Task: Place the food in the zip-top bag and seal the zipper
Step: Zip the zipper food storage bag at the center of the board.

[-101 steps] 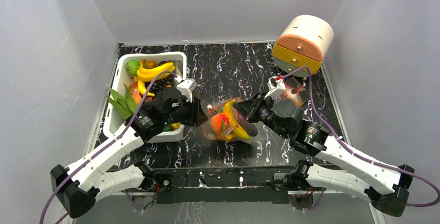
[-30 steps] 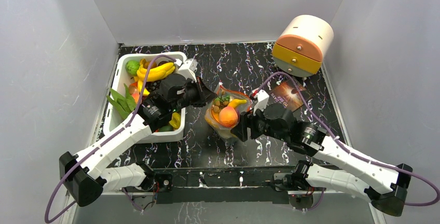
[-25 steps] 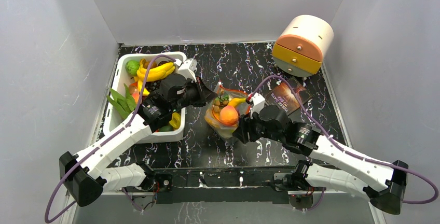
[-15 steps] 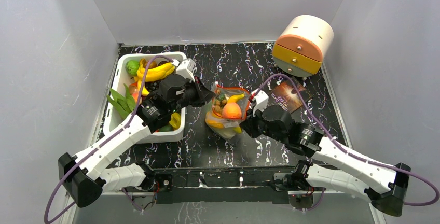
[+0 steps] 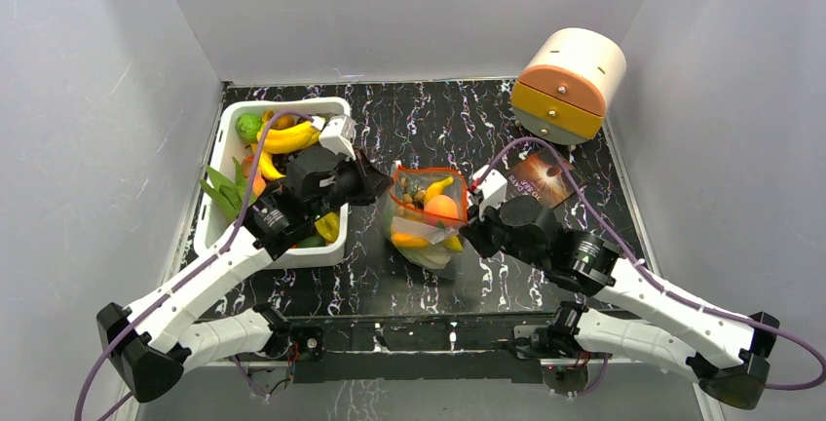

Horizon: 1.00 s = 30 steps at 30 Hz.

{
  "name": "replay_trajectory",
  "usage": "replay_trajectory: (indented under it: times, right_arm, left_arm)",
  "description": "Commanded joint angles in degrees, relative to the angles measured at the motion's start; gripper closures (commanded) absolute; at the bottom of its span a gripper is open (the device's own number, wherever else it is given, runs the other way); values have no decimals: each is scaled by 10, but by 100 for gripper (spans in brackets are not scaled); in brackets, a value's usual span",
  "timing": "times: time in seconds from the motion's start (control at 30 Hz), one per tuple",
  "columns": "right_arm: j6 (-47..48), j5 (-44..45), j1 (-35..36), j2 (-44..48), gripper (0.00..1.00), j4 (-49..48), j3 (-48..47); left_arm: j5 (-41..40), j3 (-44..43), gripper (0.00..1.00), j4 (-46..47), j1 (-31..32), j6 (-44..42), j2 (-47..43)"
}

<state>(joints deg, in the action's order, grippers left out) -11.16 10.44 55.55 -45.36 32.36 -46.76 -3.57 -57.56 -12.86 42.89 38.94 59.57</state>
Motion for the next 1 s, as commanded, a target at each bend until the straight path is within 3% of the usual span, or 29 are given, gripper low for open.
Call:
replay_trajectory:
  times: [0.0, 0.17, 0.23, 0.3, 0.4, 0.67, 0.83, 0.97]
  right_arm:
    - [63, -26, 2, 31, 100, -32, -22]
    - [153, -111, 3, 36, 100, -20, -20]
    - [178, -133, 3, 39, 100, -9, -23]
    - [210, -170, 2, 51, 100, -13, -18]
    - [250, -199, 2, 65, 100, -7, -24]
    - [341, -251, 2, 34, 100, 71, -68]
    - [366, -282, 2, 57, 100, 68, -62]
    - [383, -301, 3, 67, 100, 76, -59]
  left_arm:
    - [14, 25, 91, 77, 1, -82, -48]
    - [121, 52, 71, 85, 1, -322, -107]
    - [214, 75, 60, 75, 1, -425, -139]
    - [275, 108, 57, 63, 2, -541, -174]
    - [291, 141, 54, 26, 1, -639, -206]
    - [353, 156, 41, -37, 1, -737, -195]
    - [319, 201, 40, 32, 1, -736, -208]
    - [296, 201, 41, 35, 1, -763, -194]
